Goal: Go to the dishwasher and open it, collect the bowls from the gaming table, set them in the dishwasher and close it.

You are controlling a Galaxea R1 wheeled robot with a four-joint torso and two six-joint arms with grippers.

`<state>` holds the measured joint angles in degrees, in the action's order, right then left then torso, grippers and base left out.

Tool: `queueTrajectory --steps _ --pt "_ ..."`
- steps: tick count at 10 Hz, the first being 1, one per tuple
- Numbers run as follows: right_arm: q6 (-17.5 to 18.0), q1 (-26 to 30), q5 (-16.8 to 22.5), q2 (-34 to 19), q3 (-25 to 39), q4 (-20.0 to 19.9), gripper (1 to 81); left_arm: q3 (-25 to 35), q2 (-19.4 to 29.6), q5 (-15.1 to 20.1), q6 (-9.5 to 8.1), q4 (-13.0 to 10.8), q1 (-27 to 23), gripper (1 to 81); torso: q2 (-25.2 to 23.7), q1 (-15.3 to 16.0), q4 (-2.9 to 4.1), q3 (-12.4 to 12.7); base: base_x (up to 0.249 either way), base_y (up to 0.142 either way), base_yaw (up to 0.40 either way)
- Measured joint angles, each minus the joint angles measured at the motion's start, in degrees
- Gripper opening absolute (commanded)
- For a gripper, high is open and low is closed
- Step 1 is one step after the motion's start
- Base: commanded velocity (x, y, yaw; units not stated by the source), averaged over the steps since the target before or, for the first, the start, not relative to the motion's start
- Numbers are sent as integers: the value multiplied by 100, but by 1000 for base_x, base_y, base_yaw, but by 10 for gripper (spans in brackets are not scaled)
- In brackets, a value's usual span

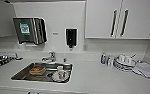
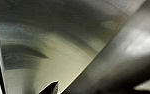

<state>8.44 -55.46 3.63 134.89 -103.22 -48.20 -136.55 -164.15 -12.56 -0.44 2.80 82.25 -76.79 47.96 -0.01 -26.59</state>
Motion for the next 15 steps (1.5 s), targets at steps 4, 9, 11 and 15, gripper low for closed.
queueTrajectory --steps 4,9,11,15 --pt "55 -102 -74 4 5 212 811 -56 -74 2 2 0 0 811 -4 -11 0 9 0 0 0" --pt "101 -190 -199 20 5 396 811 -268 -162 5 0 0 0 811 -11 -22 0 13 0 0 0" --pt "104 -221 -206 48 -41 438 811 -310 -243 5 2 0 0 811 -13 -29 0 17 0 0 0" --pt "104 -217 -240 117 -144 507 811 -317 -252 2 2 -2 -2 811 -17 -42 -2 24 0 0 0"
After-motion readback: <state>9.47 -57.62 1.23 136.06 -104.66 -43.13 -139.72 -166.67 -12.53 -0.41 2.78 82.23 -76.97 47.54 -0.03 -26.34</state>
